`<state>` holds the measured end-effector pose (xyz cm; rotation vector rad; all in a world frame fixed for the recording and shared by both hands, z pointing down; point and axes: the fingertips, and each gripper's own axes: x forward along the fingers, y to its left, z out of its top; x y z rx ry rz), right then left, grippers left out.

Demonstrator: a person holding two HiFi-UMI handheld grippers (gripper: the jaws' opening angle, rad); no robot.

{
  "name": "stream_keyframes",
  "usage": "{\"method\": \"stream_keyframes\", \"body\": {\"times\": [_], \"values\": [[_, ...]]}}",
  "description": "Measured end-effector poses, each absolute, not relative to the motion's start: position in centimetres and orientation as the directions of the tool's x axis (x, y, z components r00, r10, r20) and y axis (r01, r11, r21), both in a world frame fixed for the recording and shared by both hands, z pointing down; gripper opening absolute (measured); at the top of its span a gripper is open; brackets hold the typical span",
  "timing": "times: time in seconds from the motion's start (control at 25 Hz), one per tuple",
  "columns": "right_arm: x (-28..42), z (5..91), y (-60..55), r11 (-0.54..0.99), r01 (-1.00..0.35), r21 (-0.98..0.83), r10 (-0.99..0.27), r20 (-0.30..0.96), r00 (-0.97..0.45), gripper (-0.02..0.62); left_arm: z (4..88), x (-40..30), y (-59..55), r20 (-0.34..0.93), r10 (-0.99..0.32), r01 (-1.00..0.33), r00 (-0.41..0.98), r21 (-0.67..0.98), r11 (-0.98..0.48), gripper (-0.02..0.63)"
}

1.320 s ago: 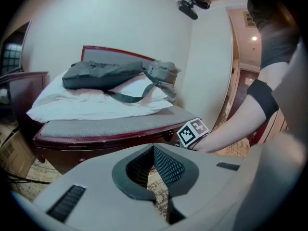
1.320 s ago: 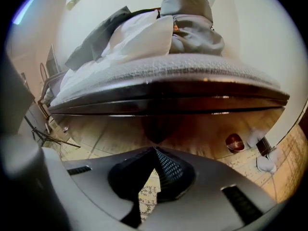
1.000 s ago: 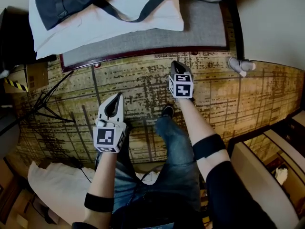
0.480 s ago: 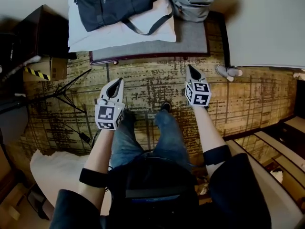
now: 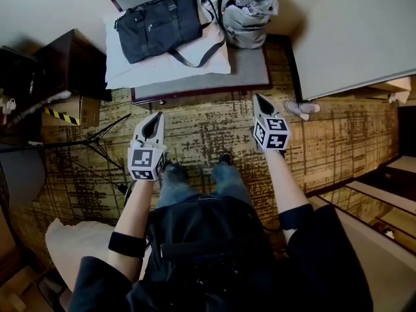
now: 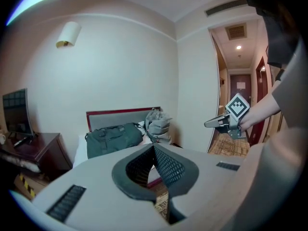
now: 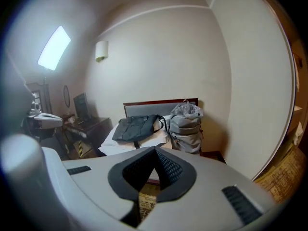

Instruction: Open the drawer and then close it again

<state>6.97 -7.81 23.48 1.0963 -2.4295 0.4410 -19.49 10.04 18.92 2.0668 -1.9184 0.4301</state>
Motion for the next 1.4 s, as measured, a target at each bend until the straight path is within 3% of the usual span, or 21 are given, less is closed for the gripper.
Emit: {"method": "stream_keyframes", "body": {"times": [0.32, 1.4], "values": [[5.4, 18.0, -5.6, 0.654, -0.744, -0.135, -0.636, 0.434, -0.638, 0.006, 15.9, -22.1, 12.2, 0.373, -0.927, -1.0, 0.028, 0.002, -0.03, 0.003], [4.6, 18.9, -3.5, 0.678, -0.721, -0.142, -0.586, 0.487, -0.647, 0.002, 15.3, -24.1, 13.8, 0.37, -0.928, -0.999, -0.029, 0.017, 0.039, 0.003]]}}
